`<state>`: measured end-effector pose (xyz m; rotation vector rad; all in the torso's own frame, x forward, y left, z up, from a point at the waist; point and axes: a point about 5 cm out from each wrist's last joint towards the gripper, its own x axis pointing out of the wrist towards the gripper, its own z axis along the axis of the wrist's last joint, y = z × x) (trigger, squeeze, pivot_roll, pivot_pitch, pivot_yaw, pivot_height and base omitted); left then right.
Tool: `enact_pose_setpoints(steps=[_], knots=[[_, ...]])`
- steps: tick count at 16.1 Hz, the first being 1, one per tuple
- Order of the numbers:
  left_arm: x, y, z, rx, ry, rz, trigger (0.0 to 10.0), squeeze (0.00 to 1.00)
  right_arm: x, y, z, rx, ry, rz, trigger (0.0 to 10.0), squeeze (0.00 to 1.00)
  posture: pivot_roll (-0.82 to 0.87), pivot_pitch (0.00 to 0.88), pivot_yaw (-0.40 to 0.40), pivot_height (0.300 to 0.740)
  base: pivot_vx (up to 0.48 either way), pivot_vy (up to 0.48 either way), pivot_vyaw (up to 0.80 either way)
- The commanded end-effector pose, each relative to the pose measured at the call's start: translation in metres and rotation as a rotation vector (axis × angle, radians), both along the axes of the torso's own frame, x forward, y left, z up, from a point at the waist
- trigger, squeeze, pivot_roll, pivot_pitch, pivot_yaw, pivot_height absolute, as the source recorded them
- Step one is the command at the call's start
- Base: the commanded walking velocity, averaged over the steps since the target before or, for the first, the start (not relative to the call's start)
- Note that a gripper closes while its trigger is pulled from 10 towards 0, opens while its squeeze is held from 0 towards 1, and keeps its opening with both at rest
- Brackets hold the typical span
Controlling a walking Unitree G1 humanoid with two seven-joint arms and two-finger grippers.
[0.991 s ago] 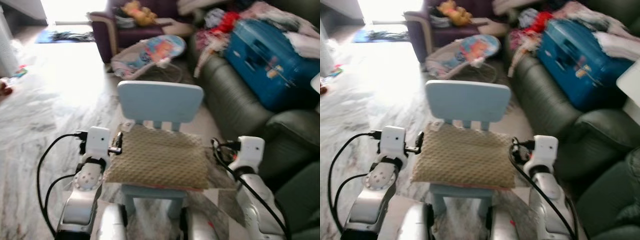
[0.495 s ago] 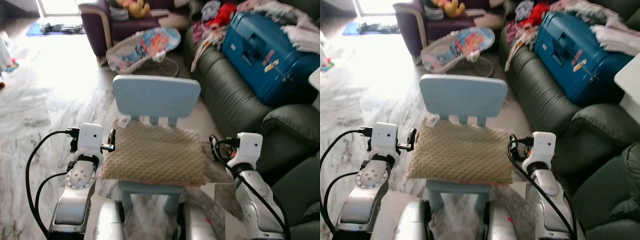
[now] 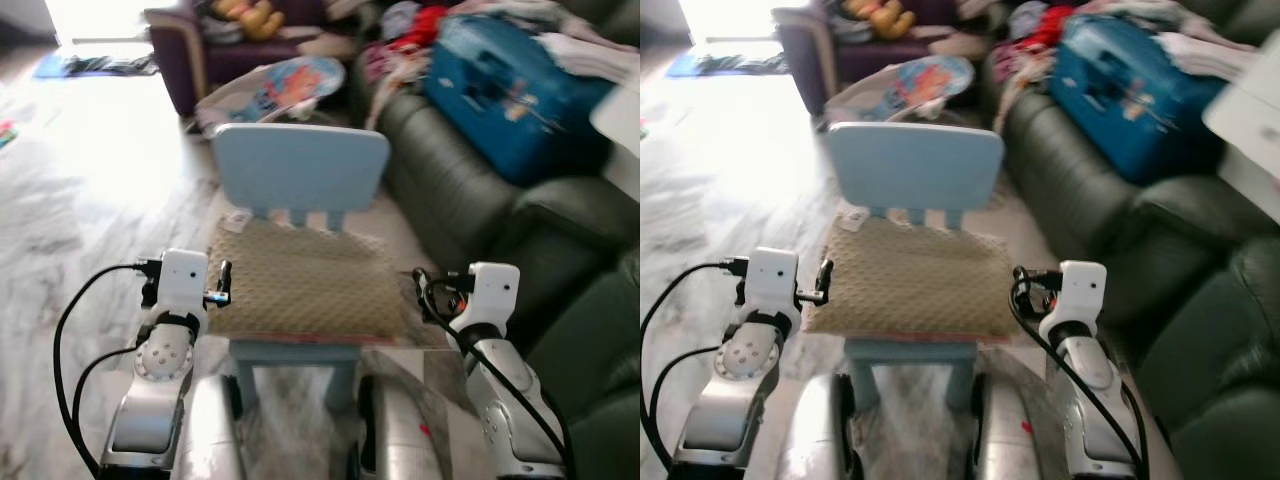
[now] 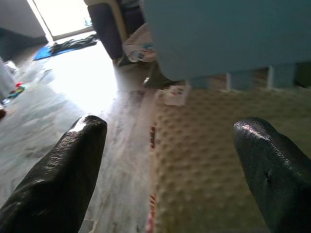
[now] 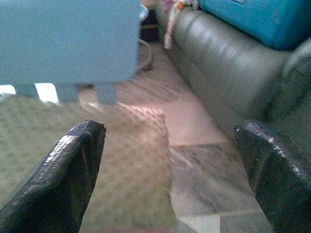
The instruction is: Move the pillow to the sofa
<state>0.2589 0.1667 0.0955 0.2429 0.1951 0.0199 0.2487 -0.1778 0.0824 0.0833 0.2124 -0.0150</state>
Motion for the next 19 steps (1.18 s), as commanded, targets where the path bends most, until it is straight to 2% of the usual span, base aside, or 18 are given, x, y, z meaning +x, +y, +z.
enact_pose_setpoints(steps=[1,9,19], knots=[[0.0001,-0.0039,-0.0007,-0.013,0.003,-0.019,10.0,0.00,0.0038,-0.0012,0.0030,-0.005,-0.010,0.002,10.0,0.00,0.00,0.013,-0.066,0.542,0.000,0.000,0.00],[0.0032,-0.0006,0.0019,-0.032,-0.006,-0.025,10.0,0.00,0.0109,-0.0035,0.0038,-0.019,-0.015,0.005,10.0,0.00,0.01,0.013,-0.068,0.542,0.000,0.000,0.00],[0.0054,-0.0036,0.0015,-0.044,-0.009,-0.032,10.0,0.00,0.0120,-0.0029,0.0024,-0.018,-0.010,0.013,10.0,0.00,0.00,0.004,-0.067,0.542,0.302,0.000,0.00]])
